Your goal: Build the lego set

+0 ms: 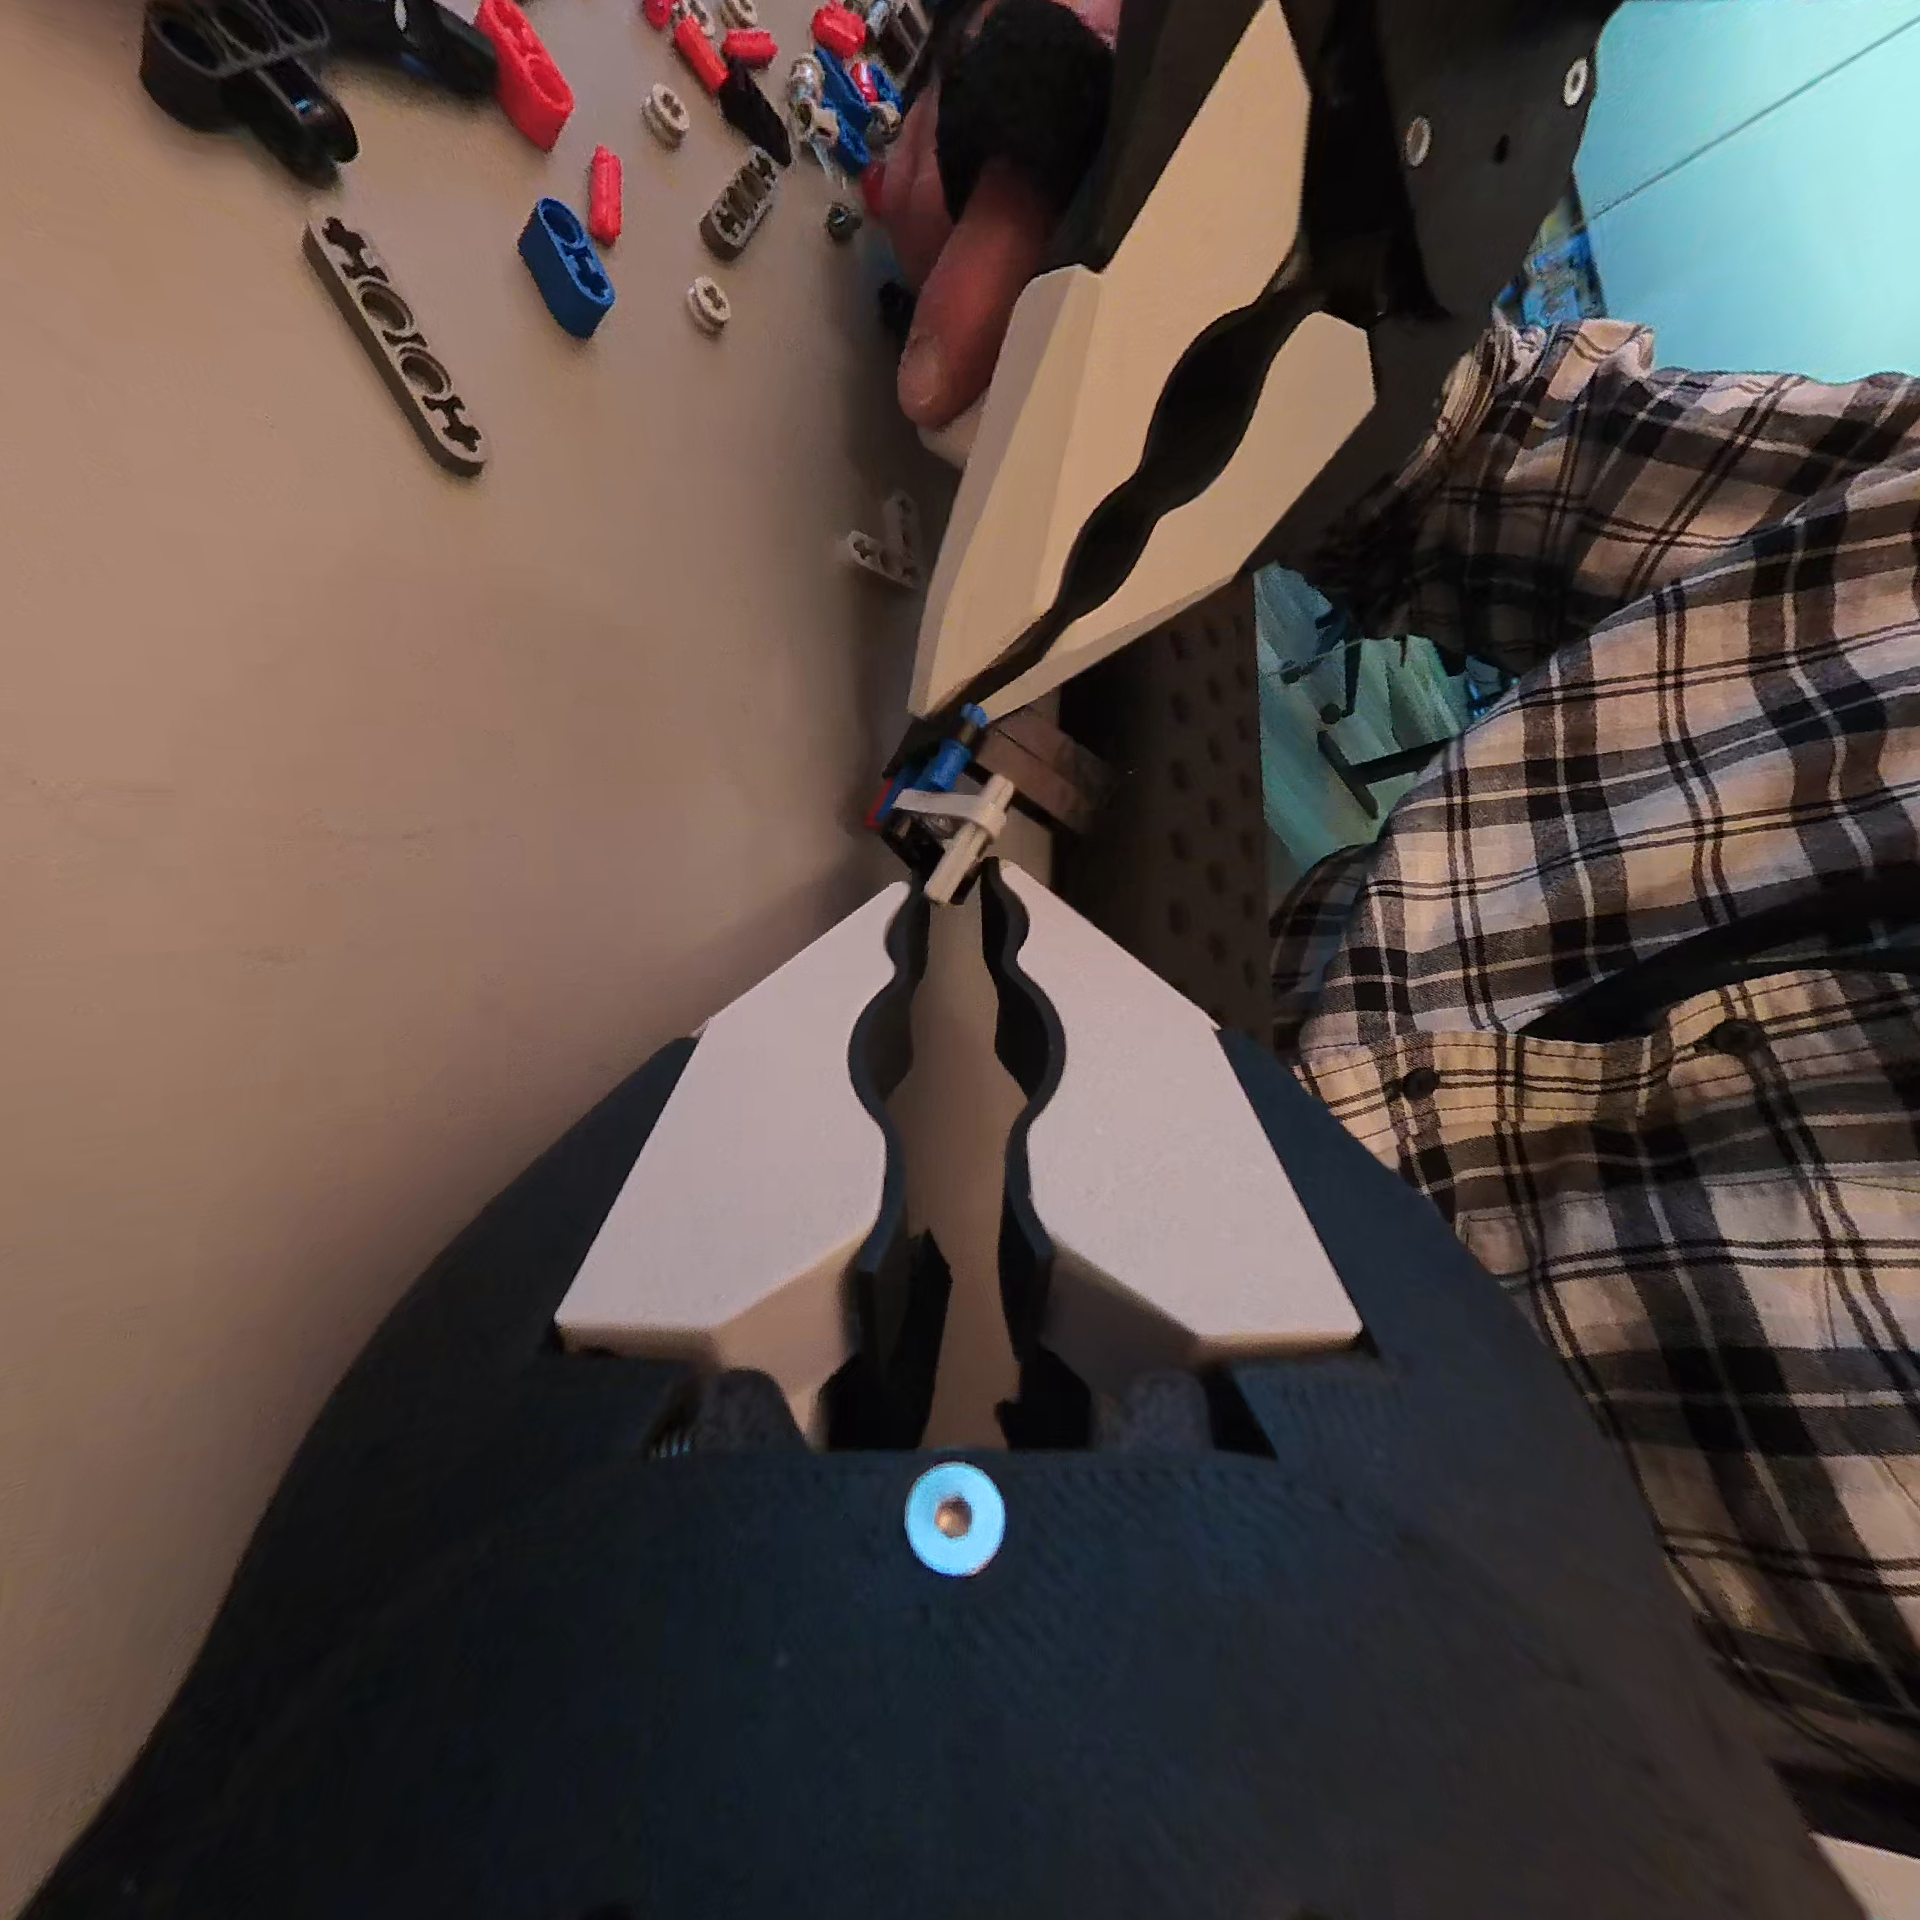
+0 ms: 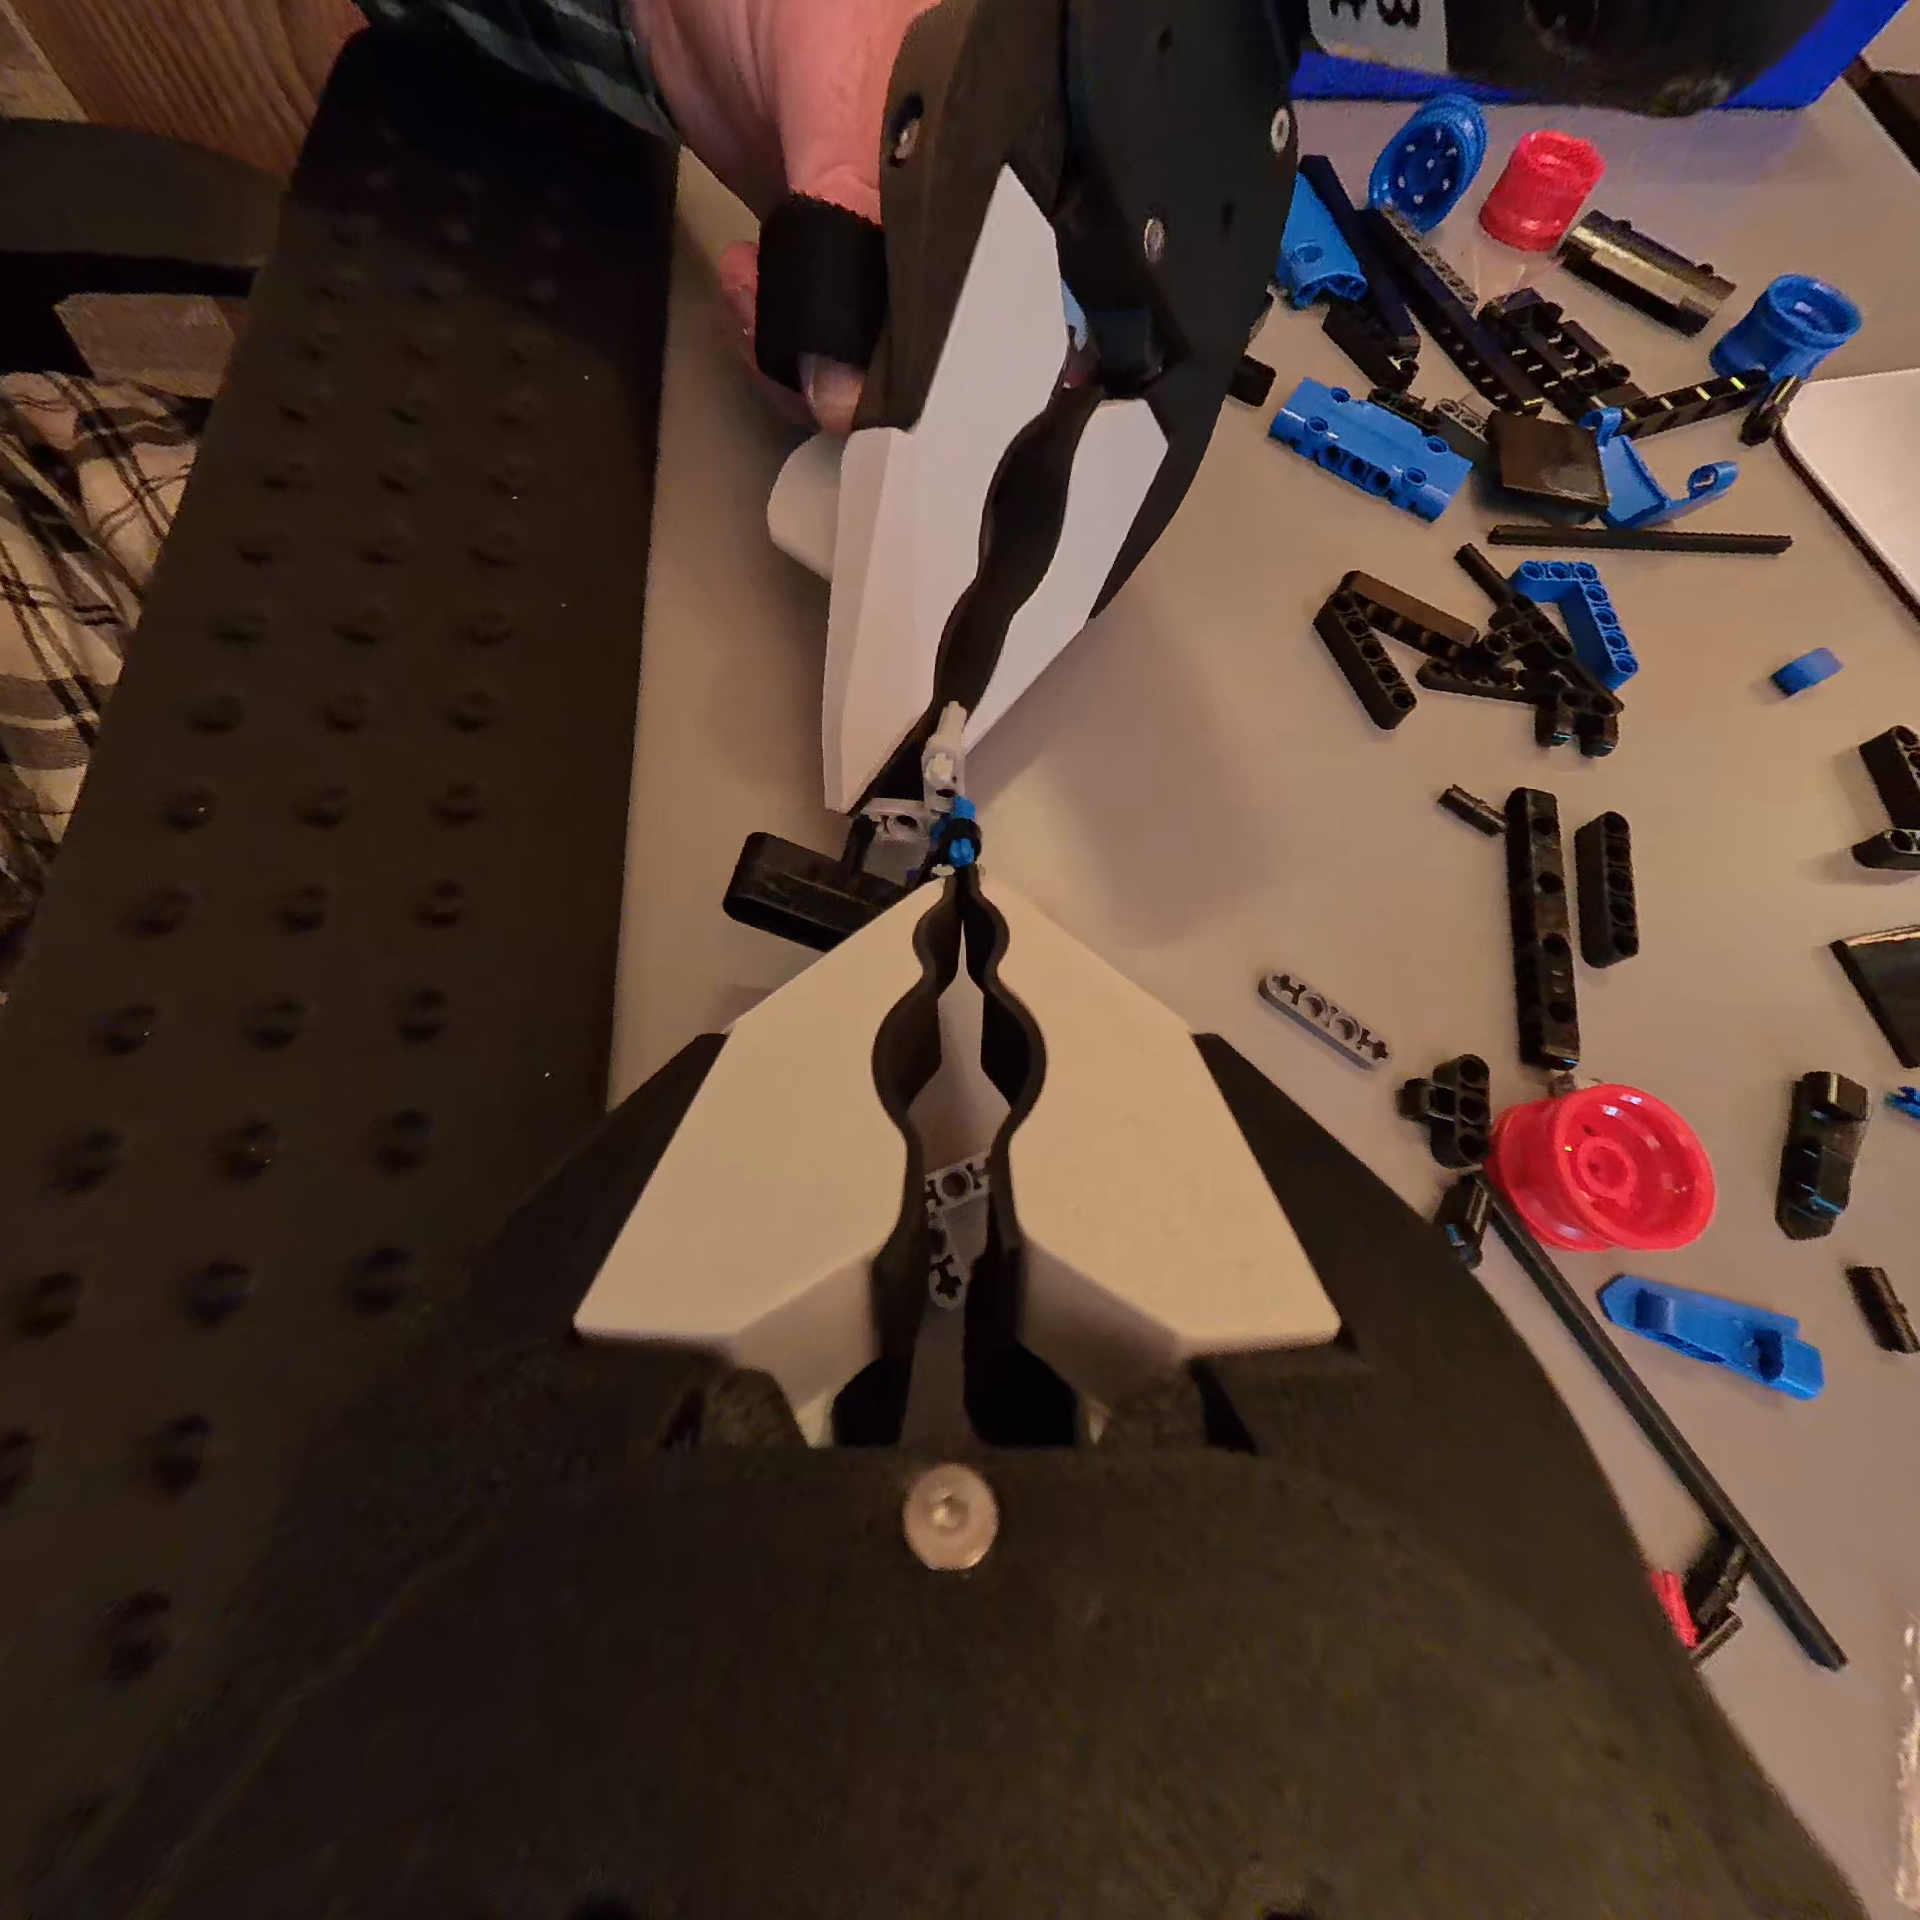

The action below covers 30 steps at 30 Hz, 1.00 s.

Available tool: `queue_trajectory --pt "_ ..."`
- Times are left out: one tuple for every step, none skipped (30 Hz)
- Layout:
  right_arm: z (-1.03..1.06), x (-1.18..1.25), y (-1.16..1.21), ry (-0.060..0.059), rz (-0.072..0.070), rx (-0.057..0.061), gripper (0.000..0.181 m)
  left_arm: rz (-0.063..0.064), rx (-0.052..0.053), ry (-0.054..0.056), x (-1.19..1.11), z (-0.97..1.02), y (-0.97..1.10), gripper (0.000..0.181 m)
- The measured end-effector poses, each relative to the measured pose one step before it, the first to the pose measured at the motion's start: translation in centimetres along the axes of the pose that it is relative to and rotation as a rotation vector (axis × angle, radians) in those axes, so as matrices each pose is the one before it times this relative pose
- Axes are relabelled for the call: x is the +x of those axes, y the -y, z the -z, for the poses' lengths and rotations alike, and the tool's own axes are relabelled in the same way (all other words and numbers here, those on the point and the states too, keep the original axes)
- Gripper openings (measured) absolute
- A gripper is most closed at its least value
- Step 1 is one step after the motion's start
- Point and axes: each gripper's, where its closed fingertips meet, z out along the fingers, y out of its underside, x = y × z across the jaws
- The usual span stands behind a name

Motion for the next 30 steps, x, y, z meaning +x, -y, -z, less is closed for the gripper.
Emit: queue_trajectory --pt "-0.005 0.114 -0.106 -0.0063 -0.0005 -0.005 0.0 -0.0044 0.0043 -0.0084 0.189 -0.003 0.045 0.006" --pt "-0.021 0.09 -0.12 -0.0075 0.0036 -0.0088 0.0 -0.0019 0.0126 -0.0219 0.38 -0.032 0.183 0.005" --pt "-0.04 0.025 -0.102 -0.005 0.0041 -0.009 0.0 0.0035 -0.0047 0.0022 0.009 -0.14 -0.057 0.005" --pt "-0.039 -0.004 0.026 -0.0031 -0.002 0.0006 0.0 0.0179 -0.0129 0.0089 -0.155 -0.162 -0.161 0.005" --pt "0.058 0.019 0.076 -0.001 -0.0049 0.0056 0.0 0.0151 0.0015 0.0018 -0.077 -0.074 0.017 0.005" --pt "0.127 0.019 0.083 0.0018 -0.0058 0.0084 0.0 0.0086 0.0065 0.0042 -0.146 0.054 0.063 0.006" --pt "0.058 0.007 0.022 0.0012 -0.0053 0.0051 0.0 0.0049 0.0054 -0.0018 -0.04 0.065 0.072 0.006" --pt "-0.014 0.032 -0.022 -0.0044 0.0021 0.0 0.0 0.0029 0.002 0.0022 -0.045 0.012 0.037 0.006" --pt "-0.003 0.008 0.004 -0.0046 0.0072 -0.0012 0.0 -0.0023 -0.0001 0.0036 -0.005 -0.036 0.0 0.006" --pt "0.002 -0.03 0.025 -0.0005 0.0031 0.0007 0.0 -0.0037 -0.0029 0.0019 0.024 -0.059 -0.045 0.006" --pt "0.005 -0.041 0.003 0.0021 -0.002 0.0021 0.0 -0.0003 -0.002 -0.0025 0.043 -0.027 -0.025 0.007" --pt "0.025 -0.028 0.004 0.0008 0.0004 0.0021 0.0 0.0021 0.0018 -0.0019 0.011 0.021 0.021 0.009" --pt "0.04 0.043 -0.015 -0.004 0.0014 0.0011 0.0 0.0025 0.0088 0.0031 -0.05 0.061 0.108 0.01" --pt "0.051 0.064 -0.037 -0.0037 -0.0021 0.0003 0.0 -0.0023 0.0116 0.0095 -0.1 0.093 0.13 0.011" --pt "0.03 0.037 -0.064 -0.0015 -0.0015 -0.0003 0.0 -0.0067 0.0054 0.0027 0.021 0.072 0.035 0.013" --pt "0.023 -0.007 -0.022 -0.0003 0.001 0.0005 0.0 -0.0095 0.0038 0.003 0.039 0.047 0.026 0.014" --pt "-0.011 -0.062 0.053 0.0011 0.0018 0.0027 0.0 -0.007 0.0024 0.0076 -0.072 0.016 0.041 0.015" --pt "-0.008 -0.026 0.043 0.0006 0.001 0.0011 0.0 -0.0037 -0.0025 0.0023 -0.008 -0.015 -0.018 0.016" --pt "-0.005 0.08 -0.011 -0.0037 0.0008 -0.0013 0.0 -0.0084 0.0051 0.0133 -0.136 0.062 0.104 0.015" --pt "0.025 0.046 0.001 -0.0013 -0.0007 0.0012 0.0 -0.0089 0.0106 0.0211 -0.221 0.102 0.171 0.017" --pt "0.005 -0.101 0.012 0.0063 -0.0013 0.0016 0.0 -0.0053 0.0132 0.0121 -0.113 0.117 0.214 0.024" --pt "-0.134 -0.175 -0.156 0.0049 0.0045 -0.0092 0.0 0.0059 0.0161 -0.0091 0.089 0.135 0.26 0.021" --pt "-0.194 -0.092 -0.205 -0.0044 0.0128 -0.0147 0.0 0.0064 0.0107 -0.0044 -0.033 0.038 0.2 0.018" --pt "-0.064 0.047 0.054 -0.0115 0.0111 -0.0014 0.0 -0.0047 -0.0107 -0.0015 -0.012 -0.131 -0.161 0.01" --pt "0.095 0.079 0.23 -0.0043 -0.0031 0.012 0.0 -0.0041 -0.0249 0.0023 0.026 -0.243 -0.324 0.009" --pt "0.1 0.08 0.085 0.0008 -0.0084 0.0064 0.0 -0.0105 -0.0081 0.0144 -0.056 -0.151 -0.045 0.008" --pt "0.019 0.064 -0.166 -0.0003 -0.001 -0.0062 0.0 -0.0055 -0.0029 0.008 -0.003 -0.089 0.0 0.009" --pt "0.008 0.017 -0.138 -0.0042 0.0066 -0.0067 0.0 0.0011 -0.0011 -0.0003 0.011 -0.037 -0.012 0.008" --pt "0.082 -0.052 0.077 -0.0018 0.0087 0.0014 0.0 0.0022 0.0009 -0.0031 0.001 0.018 -0.011 0.009" --pt "0.168 -0.111 0.154 0.0045 0.0057 0.0068 0.0 0.0013 0.0033 -0.002 0.004 0.069 0.023 0.008"
